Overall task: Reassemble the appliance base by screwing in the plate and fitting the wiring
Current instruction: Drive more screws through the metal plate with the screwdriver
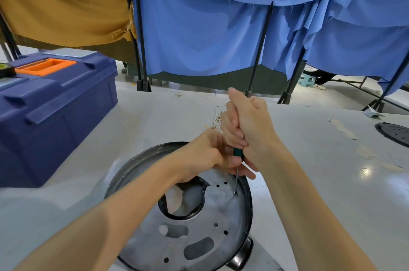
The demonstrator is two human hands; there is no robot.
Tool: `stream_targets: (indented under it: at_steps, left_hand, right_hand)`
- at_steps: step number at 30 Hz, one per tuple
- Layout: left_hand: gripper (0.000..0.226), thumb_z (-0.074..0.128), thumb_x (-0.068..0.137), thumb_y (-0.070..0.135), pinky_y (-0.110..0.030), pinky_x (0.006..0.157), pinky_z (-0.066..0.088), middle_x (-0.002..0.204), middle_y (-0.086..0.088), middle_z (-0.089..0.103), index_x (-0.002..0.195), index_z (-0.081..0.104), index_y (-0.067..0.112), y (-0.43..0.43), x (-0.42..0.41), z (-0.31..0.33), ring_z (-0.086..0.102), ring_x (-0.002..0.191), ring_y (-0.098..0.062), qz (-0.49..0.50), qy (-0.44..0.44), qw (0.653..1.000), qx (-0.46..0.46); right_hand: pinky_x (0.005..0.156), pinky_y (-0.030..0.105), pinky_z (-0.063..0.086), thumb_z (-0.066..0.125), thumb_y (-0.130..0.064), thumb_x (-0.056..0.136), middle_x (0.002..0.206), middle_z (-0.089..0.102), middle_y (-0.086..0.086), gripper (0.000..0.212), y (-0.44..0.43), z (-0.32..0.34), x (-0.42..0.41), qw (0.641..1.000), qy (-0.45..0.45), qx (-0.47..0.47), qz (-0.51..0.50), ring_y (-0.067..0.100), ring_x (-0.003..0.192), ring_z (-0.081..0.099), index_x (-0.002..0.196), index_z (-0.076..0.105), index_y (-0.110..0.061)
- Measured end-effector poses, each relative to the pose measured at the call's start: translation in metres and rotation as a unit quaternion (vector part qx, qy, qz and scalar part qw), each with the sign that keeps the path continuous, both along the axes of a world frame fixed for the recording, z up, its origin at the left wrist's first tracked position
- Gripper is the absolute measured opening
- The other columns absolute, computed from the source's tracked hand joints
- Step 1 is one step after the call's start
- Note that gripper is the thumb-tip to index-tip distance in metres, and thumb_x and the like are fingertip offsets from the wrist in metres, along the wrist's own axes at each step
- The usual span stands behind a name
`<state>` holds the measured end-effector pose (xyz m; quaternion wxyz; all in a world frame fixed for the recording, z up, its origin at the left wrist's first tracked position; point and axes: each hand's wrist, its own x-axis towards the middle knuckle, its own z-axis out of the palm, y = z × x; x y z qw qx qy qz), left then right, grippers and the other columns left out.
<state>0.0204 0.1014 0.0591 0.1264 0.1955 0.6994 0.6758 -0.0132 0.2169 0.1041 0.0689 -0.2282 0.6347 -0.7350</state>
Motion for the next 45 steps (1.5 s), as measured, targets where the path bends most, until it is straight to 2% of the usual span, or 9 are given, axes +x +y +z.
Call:
stream_targets:
  at_steps: [9,11,13,15,17,25,29,33,45]
  left_hand:
    - [0.034,0.041,0.073,-0.029,-0.033,0.077,0.06,0.077,-0.018,0.073,0.079,0.067,-0.009,0.015,0.008,-0.002,0.073,0.079,-0.026,0.088,0.062,0.993,-0.048]
    - [0.037,0.042,0.077,-0.03,-0.024,0.068,0.057,0.065,-0.004,0.071,0.07,0.065,-0.001,0.011,0.004,0.0,0.07,0.065,-0.014,0.061,0.036,0.997,-0.036]
    - [0.023,0.05,0.087,-0.019,-0.029,0.078,0.056,0.079,-0.01,0.073,0.08,0.066,-0.004,0.007,0.0,0.003,0.072,0.075,-0.023,0.01,0.006,1.0,-0.02]
    - [0.018,0.051,0.091,-0.012,-0.034,0.084,0.055,0.092,-0.016,0.073,0.09,0.068,-0.005,0.004,-0.003,0.001,0.071,0.083,-0.029,-0.026,-0.002,1.0,-0.004]
    - [0.017,0.052,0.092,-0.009,-0.036,0.088,0.055,0.098,-0.019,0.072,0.1,0.067,-0.007,0.003,-0.004,-0.003,0.071,0.09,-0.033,-0.032,-0.012,0.999,0.018]
    - [0.024,0.064,0.084,-0.008,-0.022,0.073,0.055,0.081,-0.005,0.075,0.084,0.078,0.012,0.011,0.001,-0.016,0.072,0.075,-0.017,0.03,-0.007,0.998,0.055]
    - [0.014,0.058,0.09,-0.005,-0.03,0.081,0.055,0.089,-0.018,0.073,0.09,0.072,-0.001,0.005,-0.003,-0.015,0.072,0.085,-0.033,0.015,-0.038,0.996,0.076]
    - [0.012,0.057,0.092,-0.002,-0.035,0.084,0.054,0.092,-0.024,0.071,0.096,0.068,-0.004,0.004,-0.004,-0.015,0.07,0.087,-0.036,-0.016,-0.04,0.996,0.081]
    - [0.021,0.066,0.084,-0.01,-0.024,0.075,0.055,0.09,-0.01,0.075,0.097,0.074,0.004,0.012,0.001,-0.017,0.072,0.081,-0.021,0.062,-0.006,0.996,0.07]
  right_hand:
    - [0.042,0.019,0.04,0.029,-0.027,0.104,0.032,0.047,-0.003,0.076,-0.02,-0.021,0.015,0.917,0.14,-0.017,-0.374,0.009,0.032,0.047,0.032,0.046,-0.013]
    - [0.04,0.025,0.035,0.037,-0.028,0.1,0.031,0.043,0.0,0.07,-0.007,-0.015,0.01,0.956,0.075,-0.018,-0.283,0.015,0.03,0.041,0.033,0.048,-0.013]
    - [0.041,0.025,0.032,0.046,-0.036,0.097,0.034,0.041,0.009,0.066,0.012,0.0,-0.001,0.999,-0.019,0.022,-0.041,0.022,0.029,0.035,0.035,0.045,-0.012]
    - [0.036,0.021,0.032,0.05,-0.038,0.095,0.032,0.036,0.009,0.066,0.024,0.009,-0.007,0.99,-0.052,0.046,0.126,0.02,0.026,0.031,0.038,0.04,-0.008]
    - [0.033,0.013,0.022,0.049,-0.029,0.098,0.029,0.027,0.002,0.066,0.022,0.006,-0.008,0.99,-0.045,0.0,0.137,0.014,0.023,0.02,0.037,0.033,-0.009]
    - [0.042,0.02,0.03,0.033,-0.027,0.103,0.03,0.038,-0.004,0.073,-0.007,-0.021,0.013,0.95,0.121,-0.021,-0.286,0.011,0.029,0.038,0.031,0.042,-0.016]
    - [0.039,0.023,0.029,0.042,-0.034,0.099,0.034,0.039,0.008,0.067,0.009,-0.005,-0.001,0.999,0.001,0.003,-0.05,0.02,0.029,0.032,0.036,0.046,-0.011]
    - [0.033,0.017,0.027,0.043,-0.034,0.098,0.03,0.032,0.006,0.068,0.021,0.005,-0.013,0.981,-0.058,0.006,0.186,0.018,0.023,0.027,0.036,0.038,-0.008]
    - [0.039,0.016,0.024,0.032,-0.019,0.102,0.029,0.034,-0.003,0.073,0.001,-0.017,0.01,0.965,0.089,-0.062,-0.238,0.013,0.026,0.029,0.029,0.04,-0.018]
